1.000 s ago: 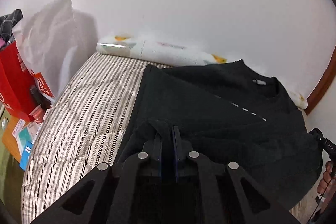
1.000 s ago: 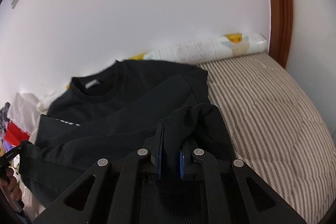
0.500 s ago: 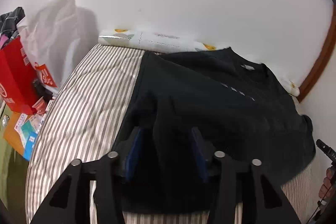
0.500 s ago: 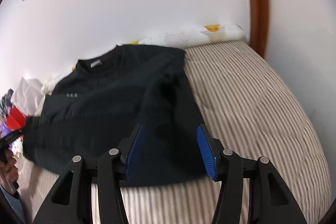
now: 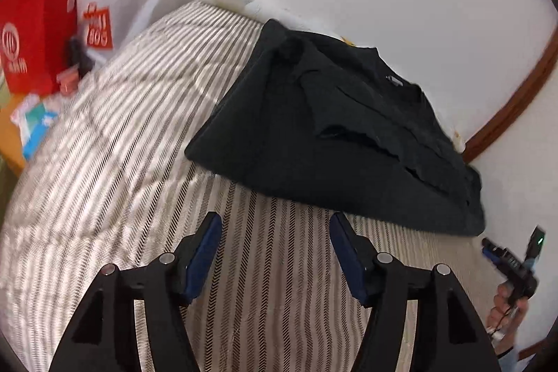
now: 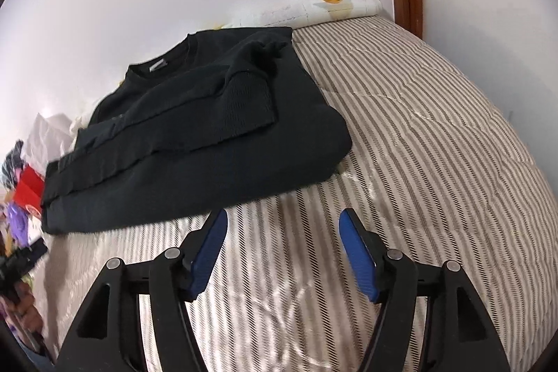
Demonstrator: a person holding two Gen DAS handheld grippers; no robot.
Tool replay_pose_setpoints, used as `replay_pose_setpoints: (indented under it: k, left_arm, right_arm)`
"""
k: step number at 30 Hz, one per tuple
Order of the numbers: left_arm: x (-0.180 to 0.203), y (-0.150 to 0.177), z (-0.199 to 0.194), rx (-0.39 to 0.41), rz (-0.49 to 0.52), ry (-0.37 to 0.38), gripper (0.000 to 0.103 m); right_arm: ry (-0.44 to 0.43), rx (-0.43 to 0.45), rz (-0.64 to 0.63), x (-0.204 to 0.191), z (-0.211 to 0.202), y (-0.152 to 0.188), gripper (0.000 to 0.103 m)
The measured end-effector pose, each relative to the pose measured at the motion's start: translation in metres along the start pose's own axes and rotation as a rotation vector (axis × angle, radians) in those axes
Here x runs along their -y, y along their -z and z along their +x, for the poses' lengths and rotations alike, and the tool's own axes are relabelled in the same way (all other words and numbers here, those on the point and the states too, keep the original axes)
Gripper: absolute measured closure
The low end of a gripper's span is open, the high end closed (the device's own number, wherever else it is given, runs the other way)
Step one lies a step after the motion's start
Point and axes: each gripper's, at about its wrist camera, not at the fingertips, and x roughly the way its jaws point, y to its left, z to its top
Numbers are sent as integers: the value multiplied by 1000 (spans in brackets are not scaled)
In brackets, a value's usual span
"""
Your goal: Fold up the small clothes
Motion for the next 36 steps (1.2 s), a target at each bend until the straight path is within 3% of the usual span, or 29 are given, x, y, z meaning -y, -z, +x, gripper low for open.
replay_pose_setpoints:
  k: [3, 8, 15, 16, 17, 19, 20, 21, 23, 29, 36]
  left_arm:
    - [-4, -5, 10, 14, -41, 30, 39]
    - [-2, -18, 25, 34, -75, 77, 36]
    - [11, -26, 37, 67, -32, -4, 39]
    - [14, -26, 40, 70, -22, -31, 46]
    - [16, -27, 40, 74, -14, -57, 52]
    - [16, -28, 43, 63, -11, -68, 82]
    - [17, -29, 43, 56, -4, -59, 88]
    - [19, -29, 39, 72, 20, -64, 92]
    - [22, -27, 29, 106, 53, -64, 94]
    - [22, -13, 2, 107, 82, -61, 95]
    - [19, 44, -41, 56, 139, -59, 95]
  right_arm:
    - [0, 27, 59, 1, 2, -10, 25]
    - [5, 29, 162, 7, 16, -24, 24]
    - [9, 31, 204, 11, 39, -33, 24]
    - [18, 32, 191, 9, 42, -35, 26]
    - [36, 42, 170, 6, 45, -37, 41]
    - [52, 42, 138, 1, 49, -37, 60]
    - [45, 61, 127, -1, 46, -37, 72]
    - [34, 75, 116, -2, 41, -36, 74]
    - [30, 93, 87, -4, 32, -33, 77]
    - [4, 119, 56, -9, -6, -17, 78]
    - [-3, 98, 45, 5, -55, 35, 78]
